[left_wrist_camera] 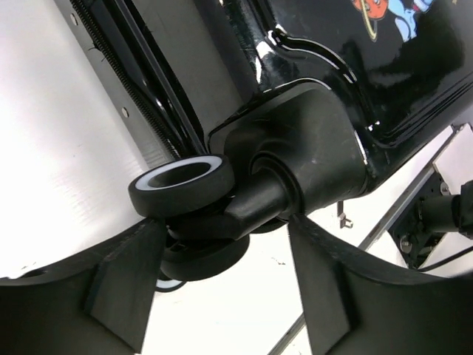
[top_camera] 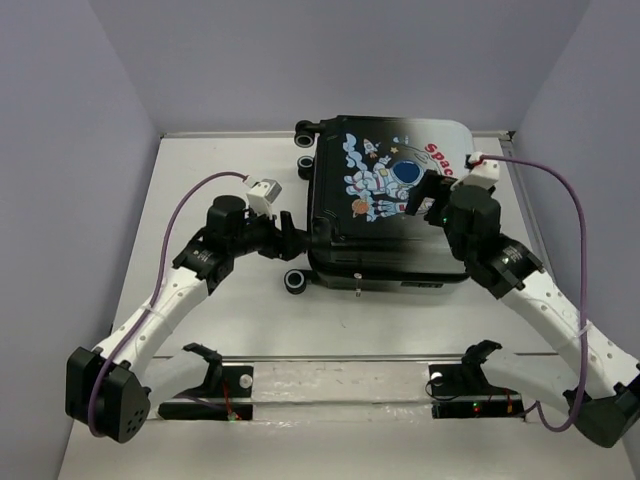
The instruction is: Pack the luggage
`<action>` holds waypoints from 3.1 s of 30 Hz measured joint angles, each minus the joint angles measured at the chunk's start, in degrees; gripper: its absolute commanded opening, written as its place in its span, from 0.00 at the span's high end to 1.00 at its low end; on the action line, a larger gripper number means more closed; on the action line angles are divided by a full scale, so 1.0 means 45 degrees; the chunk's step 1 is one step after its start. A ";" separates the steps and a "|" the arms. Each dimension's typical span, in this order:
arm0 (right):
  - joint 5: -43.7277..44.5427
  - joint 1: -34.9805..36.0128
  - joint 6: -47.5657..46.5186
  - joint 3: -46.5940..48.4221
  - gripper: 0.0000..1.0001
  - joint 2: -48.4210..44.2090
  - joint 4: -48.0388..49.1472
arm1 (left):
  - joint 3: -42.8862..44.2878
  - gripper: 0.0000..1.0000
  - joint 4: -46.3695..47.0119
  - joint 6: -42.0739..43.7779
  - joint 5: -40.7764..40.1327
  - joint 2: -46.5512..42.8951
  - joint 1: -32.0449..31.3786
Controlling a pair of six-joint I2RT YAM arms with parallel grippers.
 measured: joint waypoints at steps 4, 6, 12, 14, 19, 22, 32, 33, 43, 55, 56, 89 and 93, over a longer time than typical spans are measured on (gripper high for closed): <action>0.0073 -0.3191 -0.0631 0.0010 0.00 0.0204 -0.0772 | -0.0078 0.40 0.0121 0.0029 0.0253 0.0321 0.0000; -0.0243 -0.4920 -0.0962 0.0049 0.00 0.0481 -0.0937 | -0.0092 0.46 0.0078 0.0063 0.0471 0.0442 0.0000; -0.1875 -0.7169 -0.1302 0.0053 0.00 0.1899 -0.1039 | -0.0117 0.70 0.0525 -0.0019 0.1200 0.0772 -0.0068; -0.2783 -0.7281 -0.1316 0.0160 0.00 0.2307 -0.0646 | -0.0117 0.81 0.0583 -0.0058 0.1229 0.0821 -0.0131; -0.4551 -0.7660 -0.1923 0.0733 0.04 0.3356 -0.0170 | -0.0141 0.94 0.0763 -0.0175 0.1122 0.0850 -0.0447; -0.5863 -0.8068 -0.2482 0.1166 0.05 0.4104 0.0345 | -0.0146 0.94 0.0758 -0.0316 0.0850 0.0816 -0.0806; -0.9238 -0.7295 -0.3978 0.4673 0.06 0.8616 0.2657 | -0.1180 0.94 0.0034 -0.1409 -0.0355 -0.0641 -0.3439; -0.9505 -0.6999 -0.4070 0.5119 0.06 0.9063 0.2720 | -0.1321 0.94 -0.0078 -0.1647 -0.0262 -0.0646 -0.3993; -1.1166 -0.5411 -0.3536 0.8238 0.02 1.1336 0.2346 | -0.1399 0.94 -0.0335 -0.3342 0.0423 -0.0641 -0.5702; -1.3075 -0.3861 -0.1389 0.2458 0.54 0.2691 0.1909 | -0.1258 0.02 0.0180 -0.3764 -0.2011 -0.2050 -0.5620; -1.3061 -0.3891 -0.1287 0.1185 0.61 0.1375 0.2176 | -0.1258 0.01 0.0219 -0.3730 -0.2225 -0.2341 -0.5625; -1.1332 -0.3021 -0.0544 -0.8704 0.33 -0.1141 0.6256 | -0.1078 0.94 0.1423 -0.3021 -0.3419 0.0306 -0.5217; -1.1642 -0.3021 -0.0738 -0.8733 0.17 -0.0641 0.7189 | -0.1078 0.94 0.1418 -0.3351 -0.3463 -0.0151 -0.5217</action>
